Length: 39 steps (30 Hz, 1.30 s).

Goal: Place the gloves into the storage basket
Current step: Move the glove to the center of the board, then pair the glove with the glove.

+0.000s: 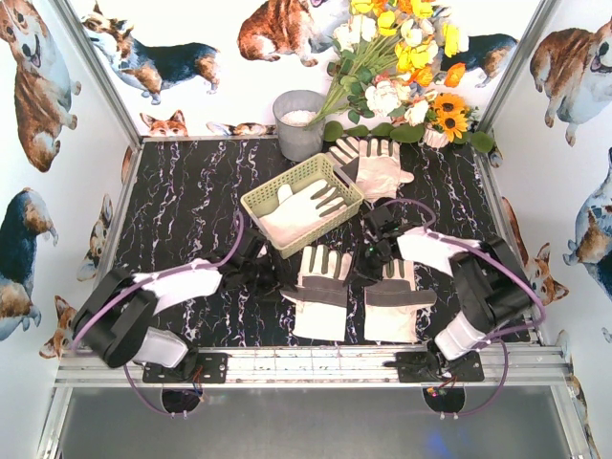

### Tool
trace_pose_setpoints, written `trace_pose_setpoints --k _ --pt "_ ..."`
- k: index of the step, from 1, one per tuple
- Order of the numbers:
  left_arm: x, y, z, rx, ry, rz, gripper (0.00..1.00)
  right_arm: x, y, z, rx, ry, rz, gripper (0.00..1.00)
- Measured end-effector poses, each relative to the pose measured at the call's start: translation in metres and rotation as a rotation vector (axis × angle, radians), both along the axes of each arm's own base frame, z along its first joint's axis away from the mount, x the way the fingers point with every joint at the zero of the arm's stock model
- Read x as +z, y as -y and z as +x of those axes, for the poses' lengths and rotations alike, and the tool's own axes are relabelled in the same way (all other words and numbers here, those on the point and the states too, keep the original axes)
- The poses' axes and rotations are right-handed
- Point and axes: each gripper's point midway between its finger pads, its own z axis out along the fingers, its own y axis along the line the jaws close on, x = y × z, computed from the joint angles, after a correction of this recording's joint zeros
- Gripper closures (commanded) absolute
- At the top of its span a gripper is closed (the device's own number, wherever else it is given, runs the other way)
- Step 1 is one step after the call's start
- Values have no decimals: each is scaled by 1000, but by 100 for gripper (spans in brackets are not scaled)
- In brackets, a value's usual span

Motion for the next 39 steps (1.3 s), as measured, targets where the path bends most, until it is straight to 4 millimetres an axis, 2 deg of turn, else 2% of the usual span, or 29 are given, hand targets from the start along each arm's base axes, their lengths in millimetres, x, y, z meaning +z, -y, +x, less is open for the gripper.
trace_pose_setpoints --k 3,6,9,13,18,22,23,26,32,39 --pt "19 -5 5 17 55 10 19 19 9 0 -3 42 8 53" --pt "42 -8 12 31 116 8 15 45 23 5 -29 114 27 51" --pt "57 -9 19 30 145 29 14 58 46 10 -94 142 14 50" --pt "82 -10 32 24 194 64 13 54 89 11 -223 101 -67 48" --pt "112 -12 49 38 271 95 13 41 141 -2 -399 9 -183 42" --pt "115 -18 49 54 278 123 13 45 175 -15 -565 14 -259 37" --pt "115 -20 49 58 276 132 13 46 182 -18 -605 29 -280 33" --pt "114 -24 46 64 276 143 13 45 198 -28 -706 55 -337 28" --pt "112 -33 39 72 267 166 13 23 208 -47 -772 -26 -409 31" --pt "114 -39 32 72 259 181 13 8 212 -40 -821 -54 -415 35"
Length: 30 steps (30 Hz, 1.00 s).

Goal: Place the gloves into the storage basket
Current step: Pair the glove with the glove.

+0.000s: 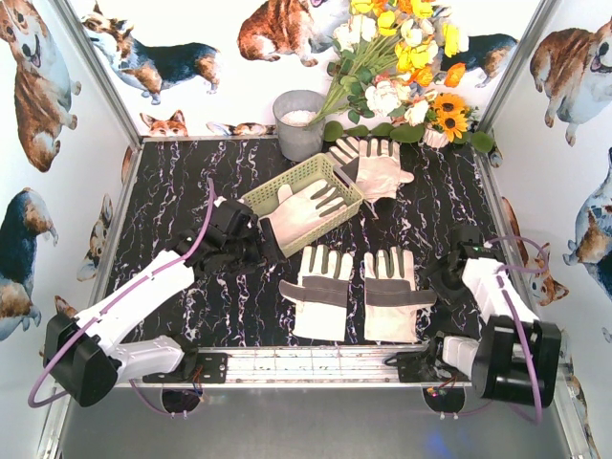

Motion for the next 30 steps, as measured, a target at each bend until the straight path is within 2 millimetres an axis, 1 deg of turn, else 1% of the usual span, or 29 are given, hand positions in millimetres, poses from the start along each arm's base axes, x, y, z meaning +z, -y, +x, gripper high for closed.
trace_pose_setpoints --k 2,4,6,11,16,18,19,21,26,28,30 --pt "1 -1 -1 0 -2 0 12 -8 1 0 -9 -21 4 35" --pt "1 -1 -2 0 0 0 12 -15 1 -1 -12 -45 9 41" --pt "2 -2 -3 -1 1 -1 12 -16 1 -2 -11 -54 10 47" --pt "3 -2 -3 -3 3 0 12 -18 2 -4 6 -69 11 72" --pt "2 -2 -3 -8 0 2 12 -17 -1 -5 37 -72 23 91" --pt "2 -1 -3 -13 0 2 12 -14 -2 -6 51 -71 30 98" --pt "4 0 -2 -15 1 0 12 -9 -3 -6 59 -66 36 99" --pt "7 3 1 -23 6 -5 12 5 -5 -1 77 -29 43 100" --pt "14 16 8 -49 18 -36 13 62 -10 26 136 147 37 100" --pt "17 23 10 -67 23 -58 13 81 -18 33 182 187 31 100" --pt "18 31 10 -88 28 -82 13 92 -33 37 252 196 30 100"
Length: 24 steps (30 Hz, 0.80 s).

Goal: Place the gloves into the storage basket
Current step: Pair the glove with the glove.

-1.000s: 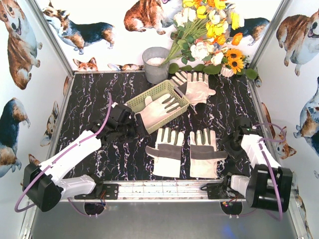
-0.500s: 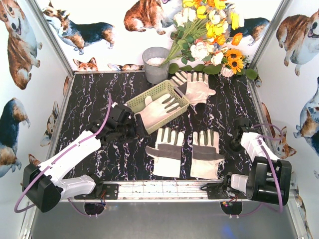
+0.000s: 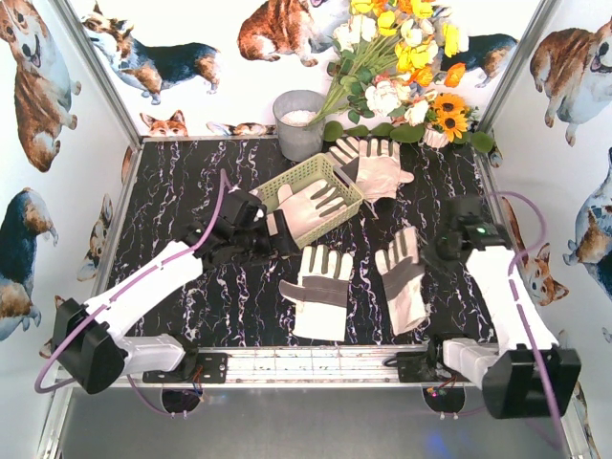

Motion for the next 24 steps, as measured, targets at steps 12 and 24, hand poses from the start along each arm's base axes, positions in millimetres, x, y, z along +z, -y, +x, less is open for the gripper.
trace_pose_setpoints --k 12,24 --pt "-7 16 0 13 -23 -58 13 -20 -94 1 232 -103 20 100" --pt "-19 -1 -17 82 -44 -79 13 -9 -170 15 356 -32 78 96"
